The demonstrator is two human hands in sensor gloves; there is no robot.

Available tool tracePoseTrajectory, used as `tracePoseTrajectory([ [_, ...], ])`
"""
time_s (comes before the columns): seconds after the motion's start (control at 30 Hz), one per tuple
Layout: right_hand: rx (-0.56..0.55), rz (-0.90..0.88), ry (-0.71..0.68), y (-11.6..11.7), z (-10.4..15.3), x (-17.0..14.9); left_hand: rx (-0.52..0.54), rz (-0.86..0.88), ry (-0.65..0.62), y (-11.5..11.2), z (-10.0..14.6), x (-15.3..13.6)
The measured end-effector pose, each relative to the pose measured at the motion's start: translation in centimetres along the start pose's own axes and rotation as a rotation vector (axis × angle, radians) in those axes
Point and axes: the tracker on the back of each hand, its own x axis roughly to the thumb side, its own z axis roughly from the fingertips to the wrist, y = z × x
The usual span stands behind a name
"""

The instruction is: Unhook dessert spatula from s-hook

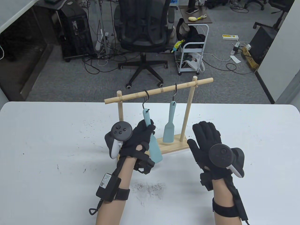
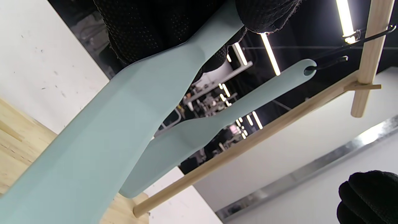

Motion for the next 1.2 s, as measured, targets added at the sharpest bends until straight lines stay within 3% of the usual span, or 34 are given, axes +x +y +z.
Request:
tracePoseTrajectory([
  [1.2, 0.016, -0.005, -0.007, 0.3, -0.1, 0.2, -0.096, 0.166, -0.056, 0.0, 0.9, 2.1],
])
